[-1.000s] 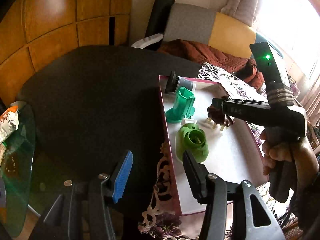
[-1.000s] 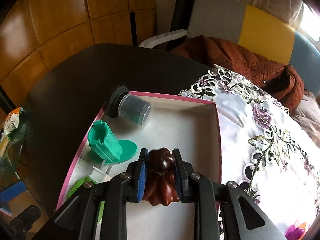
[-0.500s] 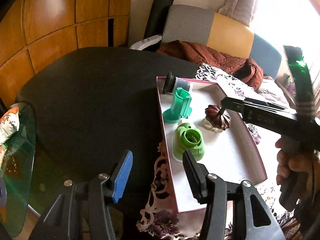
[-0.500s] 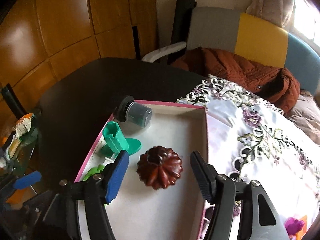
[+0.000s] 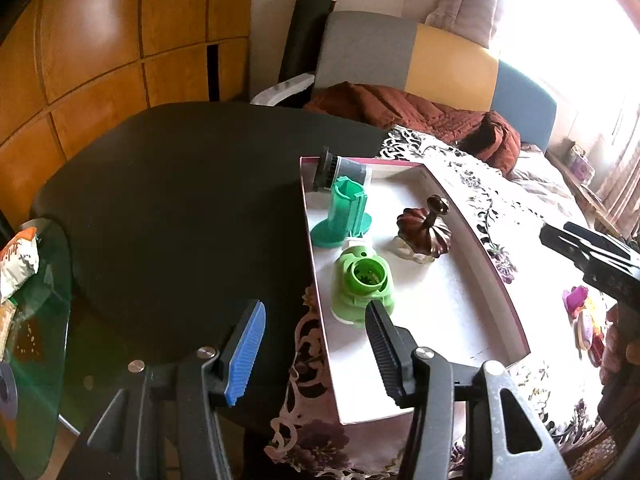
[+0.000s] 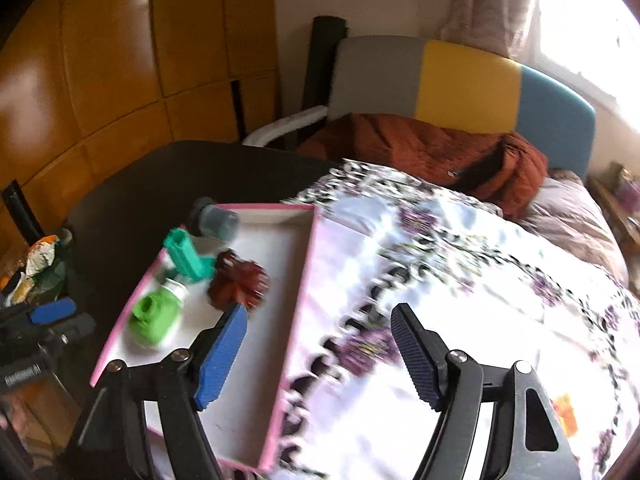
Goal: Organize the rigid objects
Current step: 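Move both grippers back to the remaining toys on the tablecloth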
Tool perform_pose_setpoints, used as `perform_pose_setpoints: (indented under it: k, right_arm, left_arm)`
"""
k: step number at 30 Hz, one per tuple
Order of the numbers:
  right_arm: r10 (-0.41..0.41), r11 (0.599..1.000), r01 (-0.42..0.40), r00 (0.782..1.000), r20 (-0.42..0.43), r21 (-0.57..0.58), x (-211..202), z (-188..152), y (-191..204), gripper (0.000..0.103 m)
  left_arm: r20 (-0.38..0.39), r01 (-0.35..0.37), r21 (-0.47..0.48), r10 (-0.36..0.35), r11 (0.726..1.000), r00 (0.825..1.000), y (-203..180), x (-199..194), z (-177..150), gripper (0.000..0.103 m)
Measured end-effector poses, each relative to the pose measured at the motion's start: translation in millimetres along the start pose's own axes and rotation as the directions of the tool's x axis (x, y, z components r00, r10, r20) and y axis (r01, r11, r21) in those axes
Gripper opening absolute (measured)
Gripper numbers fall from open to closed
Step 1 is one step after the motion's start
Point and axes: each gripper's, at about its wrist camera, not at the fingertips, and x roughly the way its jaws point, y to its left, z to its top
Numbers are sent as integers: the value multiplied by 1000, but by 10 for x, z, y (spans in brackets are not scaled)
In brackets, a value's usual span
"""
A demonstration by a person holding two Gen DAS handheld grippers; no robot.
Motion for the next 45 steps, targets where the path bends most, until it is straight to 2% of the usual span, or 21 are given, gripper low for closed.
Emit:
perform_pose_setpoints:
  k: [10, 18, 22, 26, 28, 36, 45]
  right_arm:
    - [-129, 990, 130, 991, -28, 50, -230, -254, -669, 78]
    - [-272, 954, 273, 962, -20, 120, -436, -336, -1356, 79]
    - [-354, 910, 349, 935, -18, 226, -513, -456, -1765, 82]
    - [-364, 851, 355, 930, -52, 387, -554, -565, -2105, 83]
    - [-357, 826, 343, 932, -56, 447, -572, -593, -2220, 89]
    - [-354, 773, 342, 931, -85, 534, -561, -672, -2382, 90]
    - [-391, 663, 353, 915, -97, 660, -730, -801, -2627, 93]
  left_arm:
    - [13, -8, 24, 8, 1000, 1000, -72, -31, -8, 53]
    - [16, -17, 51, 16, 999, 1000, -150, -35, -2, 53]
    - [16, -18, 80, 17, 997, 1000, -228, -32, 4, 53]
    - [13, -15, 117, 14, 993, 1000, -340, -16, 5, 53]
    - [14, -13, 134, 12, 991, 1000, -394, -11, 5, 53]
    - [10, 16, 199, -18, 980, 1000, -628, -5, 34, 53]
    - [-7, 110, 280, -112, 954, 994, -1044, 20, 118, 53]
